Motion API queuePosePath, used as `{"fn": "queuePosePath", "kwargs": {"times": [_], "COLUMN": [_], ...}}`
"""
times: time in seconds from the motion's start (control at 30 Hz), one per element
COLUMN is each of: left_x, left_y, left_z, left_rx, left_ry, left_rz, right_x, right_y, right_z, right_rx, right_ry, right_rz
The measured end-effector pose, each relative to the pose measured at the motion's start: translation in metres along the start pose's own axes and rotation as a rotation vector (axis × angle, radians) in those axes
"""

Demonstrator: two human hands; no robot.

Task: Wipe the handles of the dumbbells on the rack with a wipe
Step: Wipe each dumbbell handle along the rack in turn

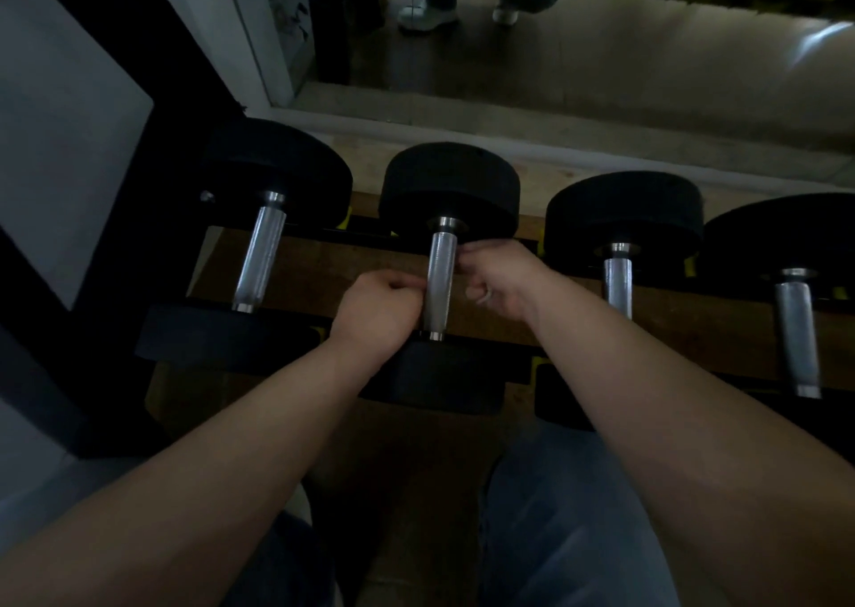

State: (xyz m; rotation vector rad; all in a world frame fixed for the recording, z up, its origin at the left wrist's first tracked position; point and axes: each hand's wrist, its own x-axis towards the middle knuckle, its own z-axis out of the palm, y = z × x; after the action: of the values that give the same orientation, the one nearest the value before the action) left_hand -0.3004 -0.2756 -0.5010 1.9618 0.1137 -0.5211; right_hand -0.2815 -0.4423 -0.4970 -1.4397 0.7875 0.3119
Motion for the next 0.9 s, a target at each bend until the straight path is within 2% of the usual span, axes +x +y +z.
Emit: {"fn": "queuePosePath", "kwargs": {"times": [0.13, 0.2, 0.33, 0.37, 0.43, 0.57, 0.67, 0.77, 0.83, 0.9], "left_x": [0.001, 0.0, 0.0, 0.001, 0.002, 0.003, 0.0, 0.002, 0.003, 0.002], "left_y": [-0.001, 0.0, 0.0, -0.001, -0.002, -0.002, -0.001, -0.001, -0.001, -0.001], "left_z": [0.0, 0.0, -0.001, -0.001, -0.002, -0.002, -0.003, -0.005, -0.005, -0.004], "left_rx": [-0.018, -0.022, -0.029, -0.029, -0.027, -0.02, -0.02, -0.013, -0.012, -0.005], "left_ry": [0.002, -0.001, -0.002, -0.009, -0.018, -0.027, -0.04, -0.047, -0.038, -0.051], "left_rz": [-0.006, -0.002, 0.004, 0.005, 0.01, 0.017, 0.021, 0.019, 0.014, 0.015], "right_x": [-0.009, -0.001, 0.016, 0.017, 0.016, 0.013, 0.019, 0.026, 0.026, 0.018], "right_y": [0.018, 0.016, 0.006, 0.008, 0.014, 0.021, 0.018, 0.014, 0.014, 0.017], "right_z": [-0.011, -0.01, -0.003, -0.001, -0.003, -0.017, -0.017, -0.013, -0.013, -0.017], "right_rx": [-0.413, -0.334, 0.176, 0.193, 0.075, -0.183, -0.072, 0.161, 0.151, -0.01], "right_ry": [-0.255, -0.258, -0.132, -0.142, -0.196, -0.322, -0.325, -0.276, -0.267, -0.267], "right_rz": [0.214, 0.261, 0.171, 0.155, 0.168, 0.312, 0.324, 0.22, 0.184, 0.218]}}
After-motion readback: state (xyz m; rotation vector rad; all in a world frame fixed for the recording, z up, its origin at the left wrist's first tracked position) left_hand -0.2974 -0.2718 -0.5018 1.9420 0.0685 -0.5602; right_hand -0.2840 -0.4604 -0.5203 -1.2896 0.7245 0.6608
